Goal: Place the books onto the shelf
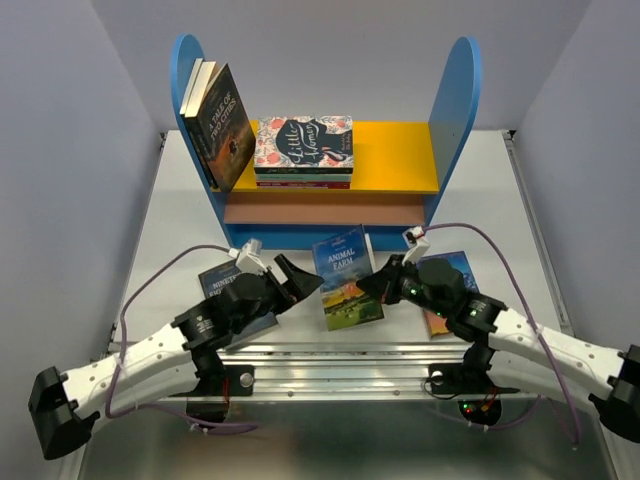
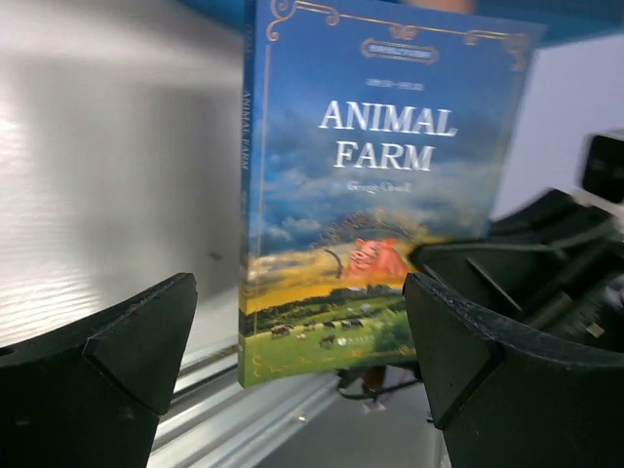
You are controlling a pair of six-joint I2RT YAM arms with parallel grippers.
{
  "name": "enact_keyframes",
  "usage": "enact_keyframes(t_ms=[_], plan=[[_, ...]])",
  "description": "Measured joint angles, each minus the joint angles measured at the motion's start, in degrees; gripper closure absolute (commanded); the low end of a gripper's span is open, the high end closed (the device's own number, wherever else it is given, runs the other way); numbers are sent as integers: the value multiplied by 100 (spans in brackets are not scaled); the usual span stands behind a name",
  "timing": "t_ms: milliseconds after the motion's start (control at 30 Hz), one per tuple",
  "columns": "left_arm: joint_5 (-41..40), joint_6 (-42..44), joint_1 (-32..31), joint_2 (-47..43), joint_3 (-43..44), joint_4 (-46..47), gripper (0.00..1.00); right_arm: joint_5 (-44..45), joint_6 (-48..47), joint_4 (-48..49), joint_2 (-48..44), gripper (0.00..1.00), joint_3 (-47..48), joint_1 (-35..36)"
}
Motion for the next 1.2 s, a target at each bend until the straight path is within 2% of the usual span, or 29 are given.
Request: enact_keyframes(t_ms=[300,433,567,733,1133,1200], plan=[[293,846,-2,-2347,-11,437,1,-192,-599,-610,-1314,99,625,0],[254,1255,-4,-2752,96,400,1,-188,-857,-645,-1714,99,772,2],[254,1576,-4,-2693,326,409,1,-195,-1040,-621,-1840,99,881,2],[446,2022,-4,-2057,640,612,1,-400,-1189,-557,-1755,99,1049,2],[774,2415,-4,-1126,715,1338,1,-1110,-1163,35,-1547,99,1121,2],[848,2457,-4,-1073,715,1458,7,-1296,-1134,136,-1517,99,1121,2]])
